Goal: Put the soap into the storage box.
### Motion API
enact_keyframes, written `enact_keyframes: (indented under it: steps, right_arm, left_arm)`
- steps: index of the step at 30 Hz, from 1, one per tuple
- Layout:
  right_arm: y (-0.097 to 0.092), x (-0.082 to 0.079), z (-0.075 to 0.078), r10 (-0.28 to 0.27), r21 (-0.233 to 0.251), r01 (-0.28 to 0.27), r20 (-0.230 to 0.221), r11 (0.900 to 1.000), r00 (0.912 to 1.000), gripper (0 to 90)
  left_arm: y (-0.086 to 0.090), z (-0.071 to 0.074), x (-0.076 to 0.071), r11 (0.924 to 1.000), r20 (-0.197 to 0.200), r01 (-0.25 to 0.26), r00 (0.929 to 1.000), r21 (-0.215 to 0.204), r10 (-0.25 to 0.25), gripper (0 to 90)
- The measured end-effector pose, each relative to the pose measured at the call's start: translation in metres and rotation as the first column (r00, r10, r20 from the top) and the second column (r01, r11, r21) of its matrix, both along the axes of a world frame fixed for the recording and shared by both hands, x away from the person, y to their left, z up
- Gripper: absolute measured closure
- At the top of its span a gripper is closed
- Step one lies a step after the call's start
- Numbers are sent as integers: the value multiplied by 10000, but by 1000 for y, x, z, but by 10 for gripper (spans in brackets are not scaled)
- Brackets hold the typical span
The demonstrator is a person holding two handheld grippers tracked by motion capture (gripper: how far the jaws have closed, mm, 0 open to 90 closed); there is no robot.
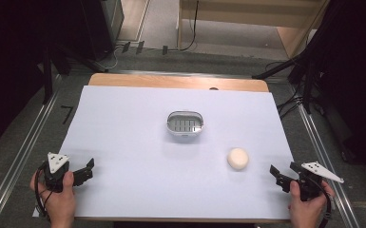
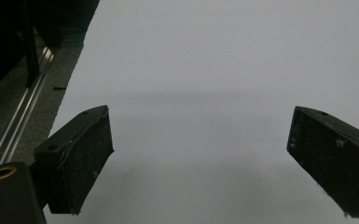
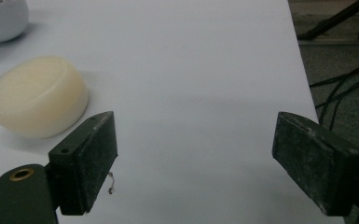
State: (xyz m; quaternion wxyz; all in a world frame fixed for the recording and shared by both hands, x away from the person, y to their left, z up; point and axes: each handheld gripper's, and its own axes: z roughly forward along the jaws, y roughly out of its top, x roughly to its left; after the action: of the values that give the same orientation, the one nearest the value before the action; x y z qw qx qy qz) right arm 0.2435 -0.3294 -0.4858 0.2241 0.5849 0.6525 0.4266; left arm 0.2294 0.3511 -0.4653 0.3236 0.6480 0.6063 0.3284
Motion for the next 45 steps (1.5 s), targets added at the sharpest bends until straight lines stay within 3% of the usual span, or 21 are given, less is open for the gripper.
enact_keyframes:
  steps: [3,9,14,16,19,23,24,25,28,32,36,39,41,42,45]
  right_arm:
    - [0,3,0,-21,-24,21,-345,10000,9994,136]
    - [-3,4,3,-33,262,42,-351,9996,9994,134]
    - [9,12,3,208,-570,-288,-1357,9980,9905,143]
    - [14,13,3,161,-1087,-323,-1465,9936,9891,182]
    - [18,16,7,375,-917,-517,-1504,9944,9879,202]
    - [21,17,9,614,-1091,-774,-1428,9910,9878,237]
    - [22,18,10,1213,-1046,-1391,-1605,9847,9796,327]
    - [23,18,12,1313,-1144,-1506,-1610,9820,9782,300]
    - [23,17,20,1295,-1372,-1531,-1672,9786,9774,338]
    - [25,21,25,1742,-1171,-2029,-2177,9722,9603,294]
    - [30,26,25,2265,-861,-2625,-2984,9611,9272,238]
    - [30,27,27,2153,-816,-2523,-3143,9642,9246,246]
    - [30,30,31,2078,-925,-2519,-3371,9633,9183,290]
    - [32,32,33,2369,-759,-2830,-3680,9561,8991,289]
    - [40,37,35,2647,-856,-3245,-4050,9420,8752,252]
  left_arm:
    - [0,0,0,10000,21,7,10000,3,-7,73]
    - [0,0,0,10000,25,-26,10000,-13,26,73]
    - [0,0,0,10000,52,24,10000,4,-24,73]
    - [0,0,-1,10000,99,35,9999,14,-35,74]
    - [0,0,-1,10000,124,18,9999,-3,-18,74]
    - [0,0,-1,10000,88,15,10000,15,-15,74]
    - [-1,0,-1,10000,83,36,10000,22,-36,74]
    - [0,0,-1,10000,92,35,10000,20,-35,74]
    - [0,0,-1,10000,103,32,9999,4,-32,73]
    - [-1,0,-1,10000,84,52,10000,70,-53,74]
    - [-1,0,-1,9999,80,39,10000,92,-40,74]
    - [-2,0,-1,9999,73,49,10000,148,-50,74]
    - [-2,0,-1,9998,97,56,9999,215,-58,74]
    - [-3,0,-1,9997,94,63,9999,241,-65,74]
    - [-4,0,-1,9993,61,65,10000,361,-67,74]
